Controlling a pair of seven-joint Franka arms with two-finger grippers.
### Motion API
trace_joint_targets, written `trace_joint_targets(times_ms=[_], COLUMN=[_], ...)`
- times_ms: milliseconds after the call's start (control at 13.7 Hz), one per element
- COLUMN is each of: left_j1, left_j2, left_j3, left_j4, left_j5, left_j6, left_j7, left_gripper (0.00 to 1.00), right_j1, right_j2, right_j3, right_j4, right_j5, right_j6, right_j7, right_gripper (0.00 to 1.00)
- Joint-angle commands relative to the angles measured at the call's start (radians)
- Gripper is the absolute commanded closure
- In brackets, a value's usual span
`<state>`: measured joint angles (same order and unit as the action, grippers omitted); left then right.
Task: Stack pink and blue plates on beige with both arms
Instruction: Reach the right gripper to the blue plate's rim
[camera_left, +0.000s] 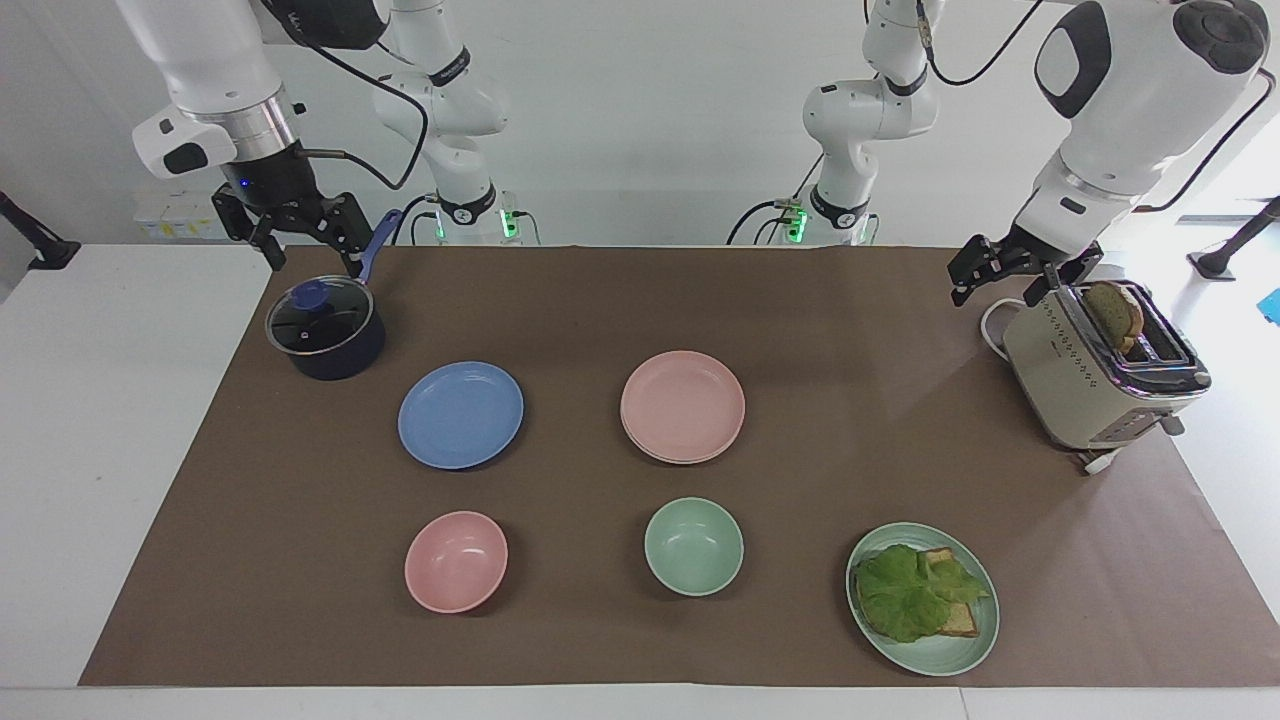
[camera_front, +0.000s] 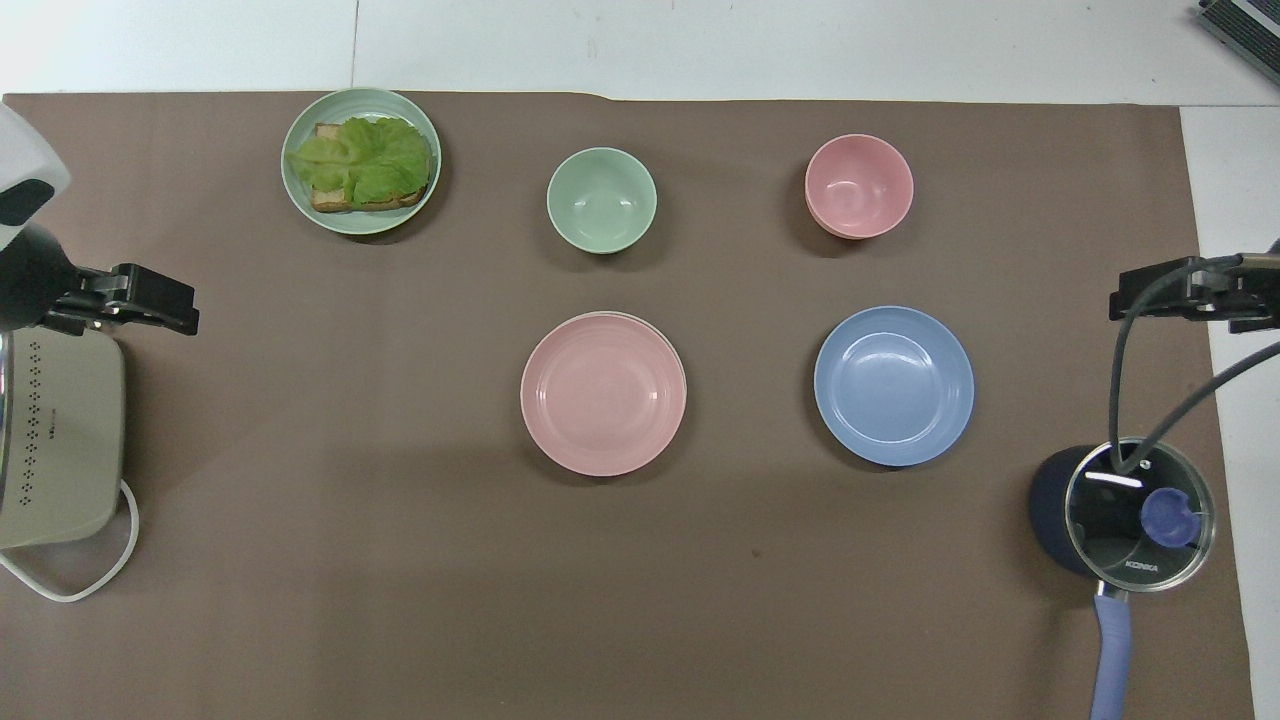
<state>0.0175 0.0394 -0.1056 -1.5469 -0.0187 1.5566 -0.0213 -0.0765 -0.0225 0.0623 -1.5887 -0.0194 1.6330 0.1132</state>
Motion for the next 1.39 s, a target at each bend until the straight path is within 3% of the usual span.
trace_joint_targets(times_ms=[0, 219, 875, 1167, 1312], left_j1=[-0.002, 0.030, 0.041, 0.041, 0.041], left_j2=[-0.018, -0.018, -0.018, -0.018, -0.018], left_j3=[0.004, 0.012, 0.012, 0.012, 0.012], left_j4=[0.001, 0.001, 0.001, 0.001, 0.001], left_j5=[0.022, 0.022, 0.022, 0.022, 0.022], left_j6=[-0.021, -0.018, -0.020, -0.020, -0.018], left_j7=[-0.005, -0.006, -0.006, -0.006, -0.006], left_gripper=[0.00, 0.00, 0.00, 0.00, 0.00], right_j1=[-0.012, -0.017, -0.054, -0.054, -0.061], right_j2=[-0.011, -0.011, 0.007, 0.041, 0.077], right_j3=[0.004, 0.004, 0.004, 0.005, 0.004], right_j4=[-0.078, -0.146, -0.485, -0.510, -0.542], right_j5=[0.016, 0.018, 0.021, 0.021, 0.083], right_j6=[0.069, 0.126, 0.546, 0.588, 0.658], right_j7=[-0.056, -0.115, -0.188, -0.188, -0.217], right_gripper=[0.00, 0.00, 0.00, 0.00, 0.00])
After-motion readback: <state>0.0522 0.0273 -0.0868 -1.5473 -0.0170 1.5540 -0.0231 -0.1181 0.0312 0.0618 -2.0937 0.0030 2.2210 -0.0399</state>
